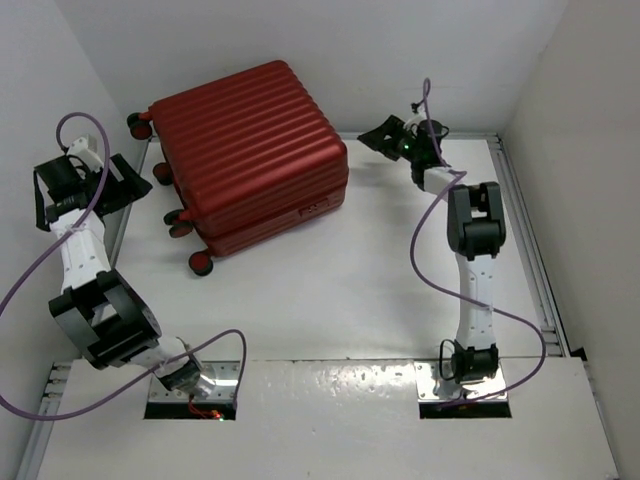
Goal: Pack the luggage
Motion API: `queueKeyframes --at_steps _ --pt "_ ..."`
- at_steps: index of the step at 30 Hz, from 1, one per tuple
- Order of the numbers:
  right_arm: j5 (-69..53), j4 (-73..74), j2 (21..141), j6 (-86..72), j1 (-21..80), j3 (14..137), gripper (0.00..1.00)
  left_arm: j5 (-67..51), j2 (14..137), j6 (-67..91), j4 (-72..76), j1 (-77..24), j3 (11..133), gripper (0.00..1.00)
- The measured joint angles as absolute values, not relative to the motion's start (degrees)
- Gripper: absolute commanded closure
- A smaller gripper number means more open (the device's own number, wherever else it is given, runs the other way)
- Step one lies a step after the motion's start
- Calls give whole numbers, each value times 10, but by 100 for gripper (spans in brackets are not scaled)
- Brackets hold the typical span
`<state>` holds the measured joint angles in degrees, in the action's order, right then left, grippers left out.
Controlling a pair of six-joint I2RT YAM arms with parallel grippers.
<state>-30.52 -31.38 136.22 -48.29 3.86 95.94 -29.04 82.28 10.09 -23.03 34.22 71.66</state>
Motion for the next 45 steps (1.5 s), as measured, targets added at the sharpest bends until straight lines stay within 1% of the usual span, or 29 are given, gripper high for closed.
queueKeyframes --at_steps 7,10,11,13,17,21,22,24,25,27,28,32,36,39,41,43,45 --pt "-288 -251 1462 -470 92 1121 23 -277 834 123 -230 323 701 18" --pt "-288 -246 1497 -471 110 1178 28 -273 837 126 -230 315 701 18" --pt "-288 -246 1506 -472 115 1189 31 -271 837 127 -230 314 701 18" --pt "-290 -242 1516 -473 122 1193 34 -269 837 128 -230 314 701 18" --pt "-301 -225 1529 -470 129 1193 36 -263 837 127 -230 311 701 18" --pt "-314 -199 1529 -453 130 1191 49 -257 837 127 -230 310 701 18" --pt "-317 -199 1529 -447 130 1191 58 -256 837 127 -230 310 701 18" --pt "-329 -203 1529 -441 131 1193 69 -254 838 127 -230 308 701 18" --pt "-335 -204 1528 -437 133 1195 82 -253 838 127 -230 307 701 18" --pt "-338 -209 1526 -429 134 1197 94 -251 841 127 -230 304 701 18" --pt "-341 -212 1525 -427 133 1195 96 -250 842 126 -230 303 701 18" --pt "-343 -279 1516 -438 132 1155 97 -238 847 124 -230 295 701 18" --pt "-362 -361 1477 -449 130 1063 97 -204 850 127 -230 291 701 15" --pt "-390 -388 1439 -445 129 993 97 -160 864 135 -224 285 705 15" --pt "-417 -396 1416 -432 130 955 97 -132 885 142 -222 277 718 15" --pt "-443 -407 1397 -422 133 922 97 -119 920 148 -217 265 741 18" --pt "-461 -415 1381 -413 138 895 97 -105 967 145 -202 255 775 18"
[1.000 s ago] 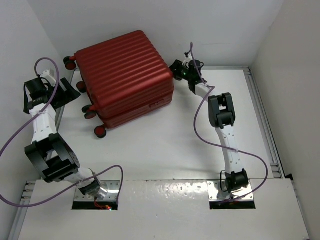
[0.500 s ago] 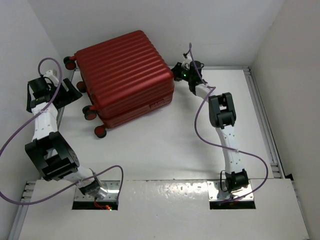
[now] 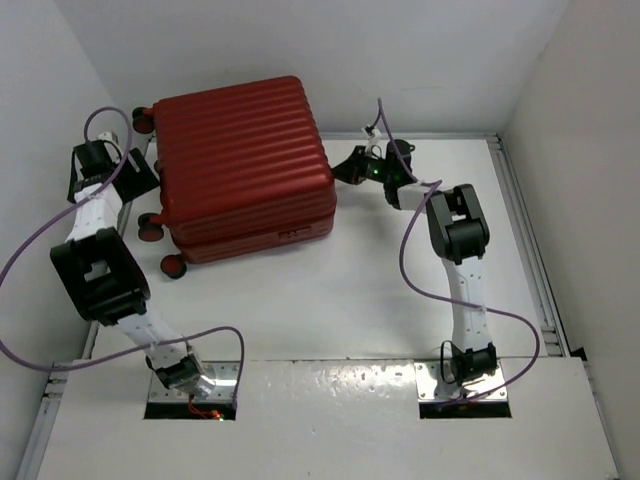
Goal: Pack the luggage
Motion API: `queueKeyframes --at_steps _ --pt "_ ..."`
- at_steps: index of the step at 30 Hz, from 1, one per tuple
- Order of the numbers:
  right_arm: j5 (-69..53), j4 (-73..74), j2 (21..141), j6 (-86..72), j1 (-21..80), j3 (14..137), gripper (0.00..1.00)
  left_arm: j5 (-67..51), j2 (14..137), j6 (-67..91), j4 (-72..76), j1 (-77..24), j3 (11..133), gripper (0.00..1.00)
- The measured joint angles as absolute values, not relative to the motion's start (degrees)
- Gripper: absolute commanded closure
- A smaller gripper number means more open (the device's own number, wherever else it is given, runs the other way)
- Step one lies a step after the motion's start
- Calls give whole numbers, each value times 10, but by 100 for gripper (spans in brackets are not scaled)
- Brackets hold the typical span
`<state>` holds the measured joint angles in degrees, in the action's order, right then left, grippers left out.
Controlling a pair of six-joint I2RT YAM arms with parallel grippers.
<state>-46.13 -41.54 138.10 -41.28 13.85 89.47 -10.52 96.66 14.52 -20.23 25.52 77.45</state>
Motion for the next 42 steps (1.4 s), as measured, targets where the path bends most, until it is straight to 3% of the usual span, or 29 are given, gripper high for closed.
queueKeyframes --at_steps 13,22,28,33,42 --pt "-521 -487 1268 -364 167 707 97 -113 1202 -3 -194 190 1011 20" --pt "-672 -518 1199 -388 192 573 97 -72 1245 -78 -134 105 1043 17" --pt "-672 -543 1155 -375 209 498 97 -27 1213 -79 -84 91 994 9" --pt "-625 -445 1091 -319 220 464 96 15 1134 -35 -31 104 900 4" --pt "-514 -277 1042 -213 267 523 91 -85 968 58 -24 136 998 1"
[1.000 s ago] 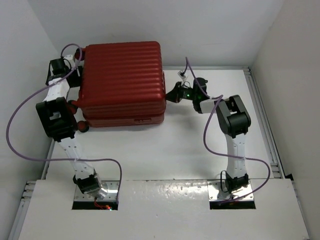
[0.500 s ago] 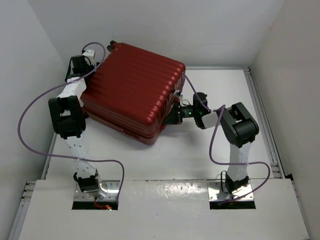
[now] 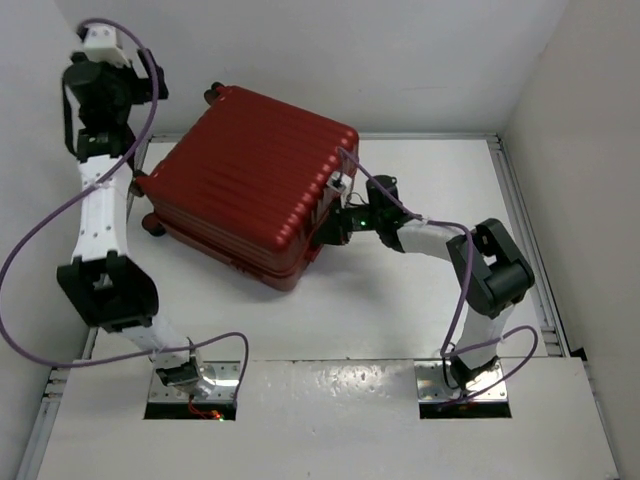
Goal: Pack the luggage
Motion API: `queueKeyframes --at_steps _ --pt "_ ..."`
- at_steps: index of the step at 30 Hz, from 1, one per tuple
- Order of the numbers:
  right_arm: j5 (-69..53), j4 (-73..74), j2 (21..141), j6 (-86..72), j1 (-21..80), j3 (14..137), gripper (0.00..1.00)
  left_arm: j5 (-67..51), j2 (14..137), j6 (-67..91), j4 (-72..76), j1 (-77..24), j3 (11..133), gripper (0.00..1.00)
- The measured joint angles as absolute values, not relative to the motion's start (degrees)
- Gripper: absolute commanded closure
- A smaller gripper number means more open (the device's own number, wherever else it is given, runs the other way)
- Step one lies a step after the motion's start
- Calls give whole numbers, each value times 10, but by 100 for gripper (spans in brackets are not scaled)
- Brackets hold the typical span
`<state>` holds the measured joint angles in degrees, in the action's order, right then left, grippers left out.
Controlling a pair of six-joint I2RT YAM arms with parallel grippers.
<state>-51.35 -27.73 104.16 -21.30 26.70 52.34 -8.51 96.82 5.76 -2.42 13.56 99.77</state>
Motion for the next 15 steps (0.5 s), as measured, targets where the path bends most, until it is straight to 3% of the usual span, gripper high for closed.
queueKeyframes --at_steps 6,8,13,15 --pt "-457 -238 1083 -194 334 621 80 -186 825 39 -30 149 985 4" --pt "-440 -229 1089 -197 347 640 76 -238 778 10 -63 142 949 9" --pt "-401 -235 1042 -195 340 611 61 -323 667 -83 -197 73 816 15" --pt "-384 -241 984 -197 315 562 59 -337 624 -122 -252 39 760 19"
